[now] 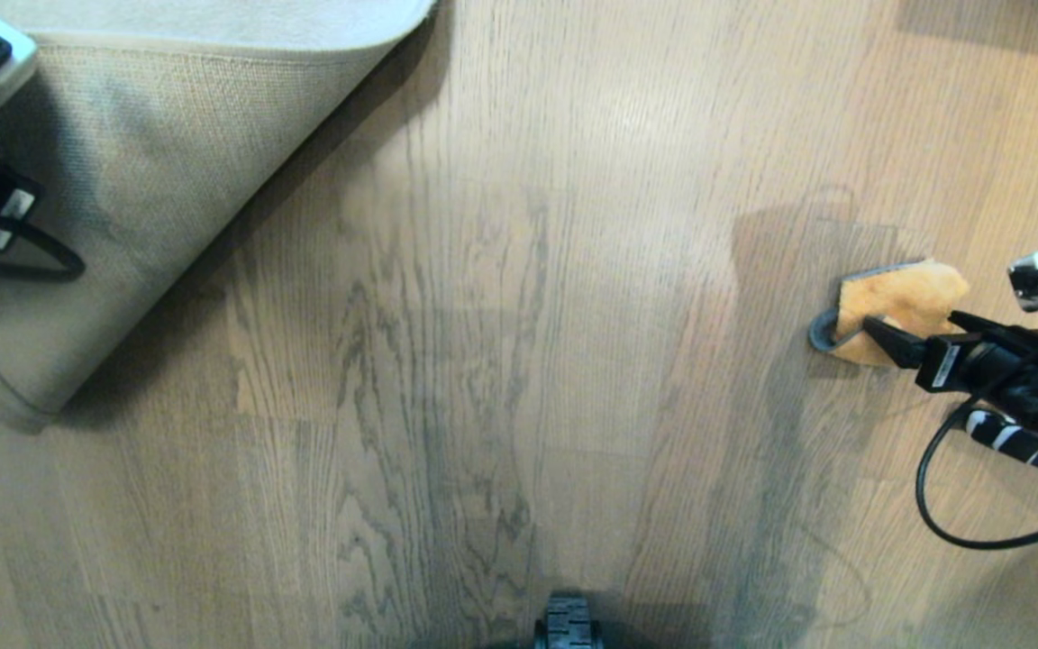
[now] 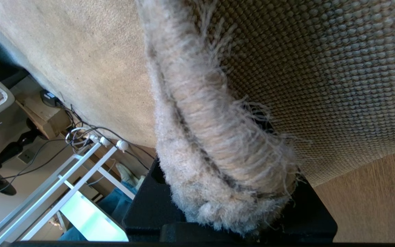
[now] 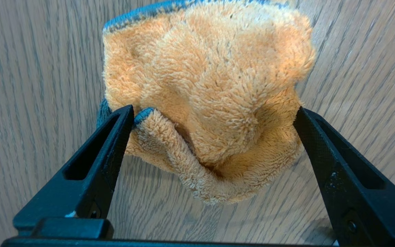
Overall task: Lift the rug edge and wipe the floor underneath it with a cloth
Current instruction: Pick up the rag
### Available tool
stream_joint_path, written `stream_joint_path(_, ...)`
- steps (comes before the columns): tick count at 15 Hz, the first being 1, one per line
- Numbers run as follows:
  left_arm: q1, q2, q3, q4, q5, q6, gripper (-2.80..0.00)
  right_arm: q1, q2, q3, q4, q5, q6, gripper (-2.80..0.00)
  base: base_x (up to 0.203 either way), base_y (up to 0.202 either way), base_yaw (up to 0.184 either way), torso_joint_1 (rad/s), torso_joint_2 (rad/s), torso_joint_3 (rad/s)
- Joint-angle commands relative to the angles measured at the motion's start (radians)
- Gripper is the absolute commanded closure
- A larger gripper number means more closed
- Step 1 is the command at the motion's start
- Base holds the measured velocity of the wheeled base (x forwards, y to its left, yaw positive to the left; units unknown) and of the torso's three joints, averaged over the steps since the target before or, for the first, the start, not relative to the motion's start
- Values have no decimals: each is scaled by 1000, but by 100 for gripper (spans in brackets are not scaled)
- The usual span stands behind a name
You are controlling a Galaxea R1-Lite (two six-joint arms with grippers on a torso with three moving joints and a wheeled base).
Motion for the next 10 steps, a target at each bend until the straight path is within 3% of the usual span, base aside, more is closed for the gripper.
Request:
stream_joint_path(1, 0, 5, 0, -1, 3, 4, 0, 1, 2, 8, -6, 8, -1, -280, 0, 0, 0, 0, 0, 0)
stream_joint_path(7, -1, 7, -2, 0, 4, -12, 0, 1, 3, 8, -8, 12, -1, -280, 0, 0, 0, 0, 0, 0)
stream_joint_path(8, -3, 7, -2, 0, 4, -13, 0, 1, 3, 8, -8, 12, -2, -222, 0, 0, 0, 0, 0, 0)
stream_joint_path(9, -2, 7, -2, 0, 4, -12, 0, 1, 3, 8, -8, 12, -2, 0, 0, 0, 0, 0, 0, 0)
stream_joint_path(10, -2, 7, -2, 0, 4, -12, 0, 1, 3, 7, -7, 12, -1, 0, 0, 0, 0, 0, 0, 0)
